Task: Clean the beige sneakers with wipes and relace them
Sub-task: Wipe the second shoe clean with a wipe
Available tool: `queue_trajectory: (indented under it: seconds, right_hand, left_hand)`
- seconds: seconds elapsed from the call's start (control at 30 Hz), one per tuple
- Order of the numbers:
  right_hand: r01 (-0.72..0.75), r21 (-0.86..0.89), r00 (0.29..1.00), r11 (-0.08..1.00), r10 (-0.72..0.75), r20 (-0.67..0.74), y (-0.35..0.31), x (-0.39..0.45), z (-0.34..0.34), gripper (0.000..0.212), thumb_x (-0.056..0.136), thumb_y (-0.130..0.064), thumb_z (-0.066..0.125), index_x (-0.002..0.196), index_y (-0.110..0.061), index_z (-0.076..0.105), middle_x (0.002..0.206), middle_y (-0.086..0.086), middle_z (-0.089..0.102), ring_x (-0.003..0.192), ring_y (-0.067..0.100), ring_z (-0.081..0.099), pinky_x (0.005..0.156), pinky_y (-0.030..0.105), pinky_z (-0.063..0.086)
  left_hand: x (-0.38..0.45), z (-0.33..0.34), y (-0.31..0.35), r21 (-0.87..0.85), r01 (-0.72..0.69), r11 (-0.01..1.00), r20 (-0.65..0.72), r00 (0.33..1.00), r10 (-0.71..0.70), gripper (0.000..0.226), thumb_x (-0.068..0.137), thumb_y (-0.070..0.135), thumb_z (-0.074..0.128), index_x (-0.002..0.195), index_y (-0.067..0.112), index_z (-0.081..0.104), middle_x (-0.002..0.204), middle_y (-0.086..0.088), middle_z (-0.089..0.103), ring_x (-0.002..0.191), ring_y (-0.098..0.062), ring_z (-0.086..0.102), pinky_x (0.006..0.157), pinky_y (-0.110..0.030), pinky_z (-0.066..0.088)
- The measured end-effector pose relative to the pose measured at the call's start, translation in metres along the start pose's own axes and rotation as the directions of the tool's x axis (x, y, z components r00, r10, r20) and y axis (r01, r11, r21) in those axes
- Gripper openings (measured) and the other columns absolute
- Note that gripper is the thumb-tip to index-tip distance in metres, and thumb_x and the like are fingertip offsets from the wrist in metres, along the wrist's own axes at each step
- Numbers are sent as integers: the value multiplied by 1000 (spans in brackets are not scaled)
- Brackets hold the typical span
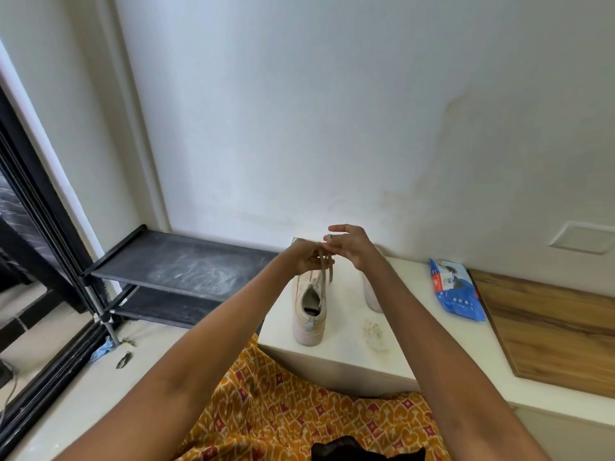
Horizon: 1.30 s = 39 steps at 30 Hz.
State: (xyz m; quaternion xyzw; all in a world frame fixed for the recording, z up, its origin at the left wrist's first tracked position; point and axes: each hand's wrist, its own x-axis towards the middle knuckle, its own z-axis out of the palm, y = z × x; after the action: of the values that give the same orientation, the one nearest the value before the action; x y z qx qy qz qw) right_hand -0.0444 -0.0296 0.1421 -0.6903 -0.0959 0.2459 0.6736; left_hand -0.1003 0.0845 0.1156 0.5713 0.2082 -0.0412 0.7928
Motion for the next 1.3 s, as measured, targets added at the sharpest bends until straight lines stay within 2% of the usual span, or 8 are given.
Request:
queue_trajectory:
  seconds: [0.2, 0.33, 0.5, 0.83, 0.9, 1.07, 1.2, 1.3]
  right_hand:
    - [68, -145, 969, 987, -100, -226, 17, -1, 5, 16, 78, 0, 69, 90, -8, 61, 82, 7, 65, 65, 11, 60, 47, 14, 46]
    - [111, -198, 937, 974, -169, -306, 33, 6, 8, 19, 74, -1, 72, 76, -16, 61, 84, 9, 69, 66, 17, 65, 74, 36, 58]
    - [126, -209, 925, 970, -191, -329, 43, 1, 16, 21, 75, 3, 69, 72, -16, 59, 76, 3, 67, 74, 24, 67, 80, 42, 57]
    - [28, -413, 980, 910, -106, -168, 88, -12, 7, 15, 81, -12, 65, 93, -18, 61, 87, 0, 64, 87, 21, 65, 82, 34, 54]
    - [5, -485, 987, 875, -84, -140, 97, -14, 5, 18, 81, -12, 66, 98, -16, 62, 89, -1, 63, 89, 20, 63, 84, 34, 52]
    - [3, -692, 997, 722, -59, -58, 113, -22, 4, 27, 83, -7, 59, 110, -11, 65, 107, 6, 67, 102, 21, 61, 83, 24, 44]
    - [-19, -739, 995, 673, -57, -77, 124, -22, 6, 27, 85, -9, 58, 109, -12, 68, 110, 8, 69, 104, 23, 62, 84, 26, 45]
    - [-40, -727, 989, 686, -78, -127, 130, -21, 4, 24, 86, -16, 61, 109, -13, 68, 110, 6, 69, 104, 22, 62, 83, 26, 45]
  left_hand:
    - [3, -3, -6, -140, -33, 990, 22, 999, 37, 24, 100, 1, 36, 91, -1, 58, 87, -15, 63, 81, -25, 63, 77, -33, 52]
    - [3, -2, -13, -116, -102, 988, 48, 993, 108, 24, 96, -8, 39, 89, 1, 60, 79, -11, 65, 78, -22, 64, 76, -31, 53]
    - [2, -3, -34, 105, -285, 953, -101, 950, 295, 23, 86, -9, 56, 80, 10, 67, 76, -10, 67, 71, -17, 65, 75, -28, 55]
    - [9, -18, -79, 525, -136, 840, -289, 900, 326, 16, 80, 22, 73, 67, 13, 70, 60, 2, 62, 58, -11, 58, 57, -30, 48]
    - [7, -21, -85, 687, -55, 725, -283, 898, 336, 17, 80, 29, 72, 68, 18, 70, 63, 5, 64, 60, -11, 60, 52, -27, 47]
    - [5, -25, -107, 995, 6, 100, -51, 894, 445, 24, 86, 36, 61, 80, 16, 73, 78, -1, 69, 74, -21, 63, 77, -31, 47]
    - [13, -27, -115, 998, -64, 27, 52, 946, 321, 23, 88, 30, 56, 81, 13, 69, 83, -5, 69, 73, -24, 62, 72, -33, 49]
    - [15, -31, -110, 980, -114, 165, 72, 968, 241, 20, 88, 25, 58, 90, 11, 72, 88, -7, 70, 76, -22, 64, 73, -36, 55]
